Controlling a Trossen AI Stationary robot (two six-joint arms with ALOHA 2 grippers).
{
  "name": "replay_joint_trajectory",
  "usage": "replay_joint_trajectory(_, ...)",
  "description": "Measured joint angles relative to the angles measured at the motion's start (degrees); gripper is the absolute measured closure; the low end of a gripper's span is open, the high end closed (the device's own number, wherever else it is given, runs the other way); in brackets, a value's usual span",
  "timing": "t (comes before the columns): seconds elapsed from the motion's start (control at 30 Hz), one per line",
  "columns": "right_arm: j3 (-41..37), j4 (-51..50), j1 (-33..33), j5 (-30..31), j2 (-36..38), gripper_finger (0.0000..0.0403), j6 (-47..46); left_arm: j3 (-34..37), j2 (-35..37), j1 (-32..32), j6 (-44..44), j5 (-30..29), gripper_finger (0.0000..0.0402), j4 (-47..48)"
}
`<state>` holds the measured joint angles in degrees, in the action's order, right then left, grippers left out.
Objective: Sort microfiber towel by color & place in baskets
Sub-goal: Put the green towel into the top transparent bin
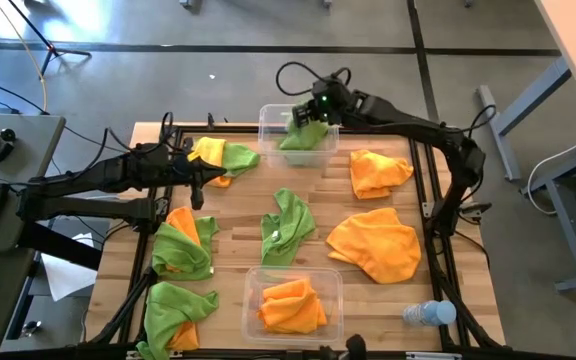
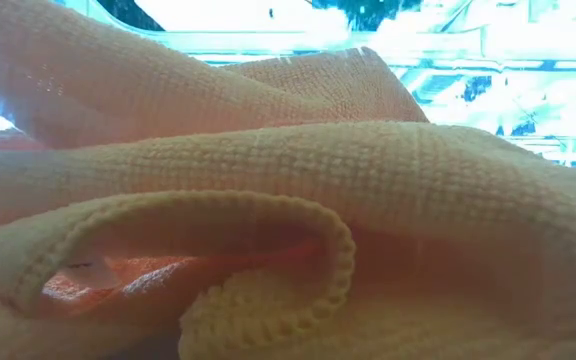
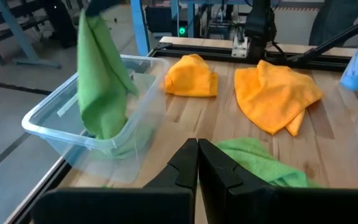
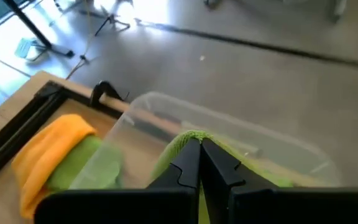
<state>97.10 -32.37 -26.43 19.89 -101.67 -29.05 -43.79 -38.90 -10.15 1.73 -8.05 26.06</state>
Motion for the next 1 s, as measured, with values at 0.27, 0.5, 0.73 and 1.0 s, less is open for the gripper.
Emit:
replay_joint_trajectory(0.27, -9.4, 6.0, -1.4, -10.0, 0.0, 0.0372, -5.6, 0.0, 0.0, 0.0, 0.0, 0.0, 0.0401, 2.9)
replay_joint_trajectory(0.5, -10.6, 3.9, -1.4, -11.5, 0.0, 0.0277, -5.6, 0.0, 0.0, 0.0, 0.0, 0.0, 0.0401, 3.6)
replay_joint_trajectory(0.73, -6.8, -8.2, -1.4, -6.8, 3.9, 0.0227, -3.3, 0.0, 0.0, 0.0, -0.1, 0.0, 0.0401, 3.8)
replay_joint_trajectory(1.0, -20.9, -15.6, 1.6, -1.3, 19.3, 0.0353, -7.0, 0.0, -0.1, 0.0, 0.0, 0.0, 0.0402, 3.8)
